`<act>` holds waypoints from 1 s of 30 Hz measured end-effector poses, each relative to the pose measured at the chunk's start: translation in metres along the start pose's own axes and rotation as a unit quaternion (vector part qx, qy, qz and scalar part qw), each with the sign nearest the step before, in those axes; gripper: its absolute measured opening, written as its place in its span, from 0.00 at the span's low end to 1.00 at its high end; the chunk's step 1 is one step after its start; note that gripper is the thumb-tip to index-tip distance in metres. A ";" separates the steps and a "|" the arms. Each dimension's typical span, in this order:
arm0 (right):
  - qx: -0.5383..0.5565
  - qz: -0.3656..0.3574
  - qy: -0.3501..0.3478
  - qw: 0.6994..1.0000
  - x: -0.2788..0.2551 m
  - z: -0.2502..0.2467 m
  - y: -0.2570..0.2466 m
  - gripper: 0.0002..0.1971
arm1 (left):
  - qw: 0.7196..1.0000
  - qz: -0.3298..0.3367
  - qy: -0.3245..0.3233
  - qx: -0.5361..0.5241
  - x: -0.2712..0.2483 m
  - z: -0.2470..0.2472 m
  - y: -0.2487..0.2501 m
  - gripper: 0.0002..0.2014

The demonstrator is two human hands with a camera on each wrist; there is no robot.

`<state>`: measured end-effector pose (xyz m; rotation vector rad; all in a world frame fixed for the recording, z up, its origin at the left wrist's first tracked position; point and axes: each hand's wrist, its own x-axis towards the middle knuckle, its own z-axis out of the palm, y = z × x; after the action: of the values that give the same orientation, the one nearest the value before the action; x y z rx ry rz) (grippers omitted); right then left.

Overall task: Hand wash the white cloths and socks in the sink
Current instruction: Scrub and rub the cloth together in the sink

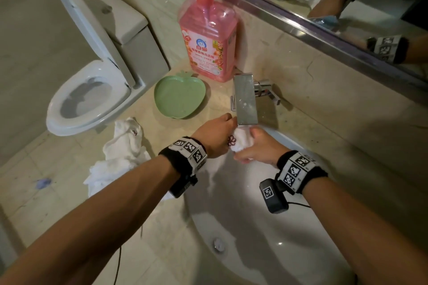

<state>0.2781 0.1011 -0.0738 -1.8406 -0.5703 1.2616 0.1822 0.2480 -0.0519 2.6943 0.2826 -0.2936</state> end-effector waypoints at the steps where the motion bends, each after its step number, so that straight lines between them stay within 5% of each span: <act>1: -0.019 -0.005 0.019 1.000 0.002 0.002 -0.002 0.25 | 1.000 -0.009 0.000 0.014 0.001 -0.002 0.001 0.24; 5: -0.243 -0.099 0.052 0.964 0.006 0.004 -0.010 0.12 | 0.994 -0.054 -0.027 0.094 0.005 -0.006 0.012 0.17; 11: -0.453 -0.169 0.106 0.869 0.006 -0.002 -0.012 0.17 | 0.986 -0.145 -0.042 0.076 0.022 0.004 0.030 0.03; 15: -0.545 -0.149 0.102 0.819 0.005 -0.005 -0.005 0.11 | 0.983 -0.172 -0.053 0.043 0.030 0.016 0.032 0.11; 19: -0.513 -0.135 0.095 0.842 0.003 -0.006 -0.006 0.12 | 0.983 -0.146 -0.099 0.048 0.035 0.024 0.029 0.17; 25: -0.520 -0.137 0.089 0.839 0.008 -0.010 -0.004 0.08 | 0.990 -0.085 -0.112 -0.020 0.027 0.003 0.023 0.23; 28: -0.394 -0.091 0.035 0.914 0.012 -0.018 -0.002 0.27 | 0.972 -0.119 -0.132 -0.157 0.015 0.000 0.013 0.29; 30: -0.350 -0.118 -0.032 0.929 0.012 -0.017 -0.006 0.24 | 0.956 -0.122 -0.135 -0.230 0.008 -0.003 0.006 0.37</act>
<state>0.2987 0.1072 -0.0721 -2.2040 -1.3716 1.0244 0.1921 0.2448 -0.0489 2.1312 0.5290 -0.5831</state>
